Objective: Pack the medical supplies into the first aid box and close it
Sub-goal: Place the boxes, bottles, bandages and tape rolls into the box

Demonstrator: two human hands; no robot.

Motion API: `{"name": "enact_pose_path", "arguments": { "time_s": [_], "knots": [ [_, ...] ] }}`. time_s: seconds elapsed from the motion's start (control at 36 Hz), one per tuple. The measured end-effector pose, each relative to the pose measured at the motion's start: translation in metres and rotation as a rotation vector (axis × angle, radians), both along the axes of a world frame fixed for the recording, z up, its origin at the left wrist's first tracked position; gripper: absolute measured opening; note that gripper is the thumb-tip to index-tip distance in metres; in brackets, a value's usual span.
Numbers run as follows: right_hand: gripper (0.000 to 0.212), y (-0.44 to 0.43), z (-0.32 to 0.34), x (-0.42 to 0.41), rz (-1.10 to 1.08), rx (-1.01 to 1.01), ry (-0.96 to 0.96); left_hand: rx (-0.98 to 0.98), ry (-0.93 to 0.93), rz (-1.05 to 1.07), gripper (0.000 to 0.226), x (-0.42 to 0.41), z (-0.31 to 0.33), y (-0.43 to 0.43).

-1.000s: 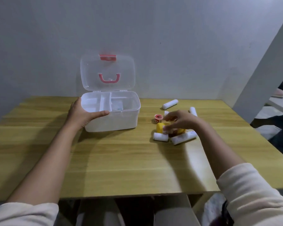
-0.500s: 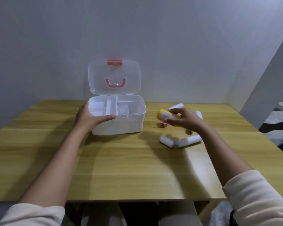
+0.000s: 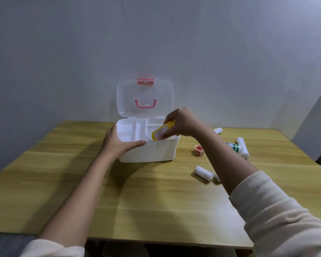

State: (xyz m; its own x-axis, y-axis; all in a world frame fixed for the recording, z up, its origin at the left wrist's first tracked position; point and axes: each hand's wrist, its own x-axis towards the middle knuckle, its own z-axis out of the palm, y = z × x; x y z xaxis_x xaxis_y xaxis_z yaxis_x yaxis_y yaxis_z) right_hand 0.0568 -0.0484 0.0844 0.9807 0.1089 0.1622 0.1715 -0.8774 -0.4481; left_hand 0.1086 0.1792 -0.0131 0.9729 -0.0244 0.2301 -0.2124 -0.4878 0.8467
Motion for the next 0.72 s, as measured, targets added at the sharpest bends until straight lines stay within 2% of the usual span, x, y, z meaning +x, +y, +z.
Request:
{"name": "enact_pose_path", "arguments": {
  "time_s": [0.28,0.42,0.61,0.72],
  "knots": [
    [0.047,0.019,-0.004,0.028,0.089,-0.019,0.232,0.062,-0.002,0.019,0.122,-0.001,-0.001,-0.001],
    [0.049,0.025,-0.01,0.032,0.093,-0.035,0.206,0.073,0.006,0.017,0.123,-0.001,-0.001,-0.001],
    [0.036,0.037,-0.021,0.029,0.136,-0.118,0.109,0.057,0.015,-0.002,0.12,-0.003,0.0,-0.001],
    [0.036,0.037,-0.022,0.03,0.115,-0.106,0.094,0.049,0.012,0.003,0.119,-0.002,-0.001,-0.001]
  ]
}}
